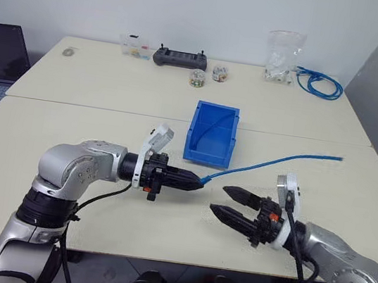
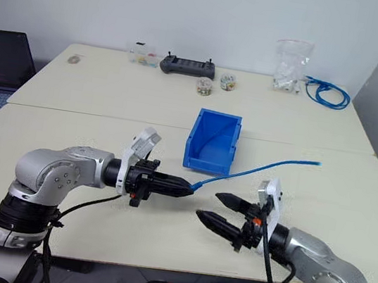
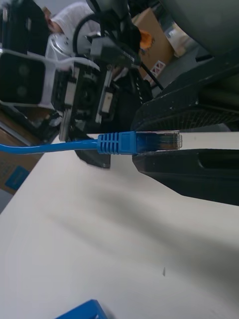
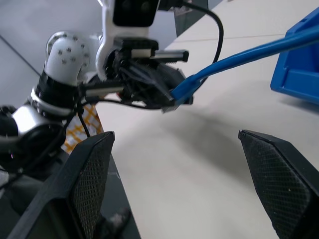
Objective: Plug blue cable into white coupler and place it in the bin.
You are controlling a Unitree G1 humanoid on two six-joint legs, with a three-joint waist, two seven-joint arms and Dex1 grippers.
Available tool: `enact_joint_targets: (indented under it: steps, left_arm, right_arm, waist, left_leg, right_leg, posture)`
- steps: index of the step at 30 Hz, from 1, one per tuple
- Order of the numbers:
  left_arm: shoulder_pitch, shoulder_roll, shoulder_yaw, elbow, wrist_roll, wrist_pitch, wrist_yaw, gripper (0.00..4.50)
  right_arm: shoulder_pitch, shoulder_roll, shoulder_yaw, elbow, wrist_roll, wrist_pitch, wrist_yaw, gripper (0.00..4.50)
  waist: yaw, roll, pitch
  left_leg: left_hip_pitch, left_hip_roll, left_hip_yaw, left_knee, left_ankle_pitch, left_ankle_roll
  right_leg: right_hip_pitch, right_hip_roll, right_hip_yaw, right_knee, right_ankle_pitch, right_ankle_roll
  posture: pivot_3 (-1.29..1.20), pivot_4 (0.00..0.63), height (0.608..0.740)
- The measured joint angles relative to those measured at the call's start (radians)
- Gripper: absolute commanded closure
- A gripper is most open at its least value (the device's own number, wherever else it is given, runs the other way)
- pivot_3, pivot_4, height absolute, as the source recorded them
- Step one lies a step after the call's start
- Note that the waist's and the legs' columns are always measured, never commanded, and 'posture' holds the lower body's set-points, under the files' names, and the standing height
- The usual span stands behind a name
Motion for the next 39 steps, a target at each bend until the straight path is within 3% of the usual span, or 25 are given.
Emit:
enact_joint_targets:
  steps: [14,32,39]
  left_arm:
    - [0.002,-0.009,0.053,-0.015,-0.135,0.113,0.087,4.27]
    - [0.013,0.009,0.053,-0.030,-0.179,0.114,0.102,4.27]
    - [0.028,0.032,0.051,-0.045,-0.194,0.108,0.088,4.27]
  right_arm:
    - [-0.105,0.126,0.017,0.073,0.113,0.007,-0.080,0.26]
    - [-0.112,0.098,0.042,0.089,0.141,0.028,-0.085,4.18]
    - [-0.112,0.093,0.045,0.090,0.182,0.046,-0.090,4.37]
  waist:
    - [-0.002,0.001,0.000]
    - [-0.002,0.001,0.000]
    - [-0.003,0.001,0.000]
  left_leg:
    - [0.000,0.000,0.001,0.000,0.000,0.000]
    - [-0.003,0.000,0.005,0.000,0.000,0.000]
    - [-0.003,0.000,0.005,0.000,0.000,0.000]
  right_leg:
    - [-0.002,0.000,0.002,0.002,0.001,-0.002]
    - [-0.008,0.000,0.005,0.005,0.002,-0.004]
    - [-0.009,0.000,0.006,0.005,0.002,-0.004]
  posture:
    - [0.00,0.150,0.740]
    - [0.00,0.150,0.740]
    - [0.00,0.150,0.740]
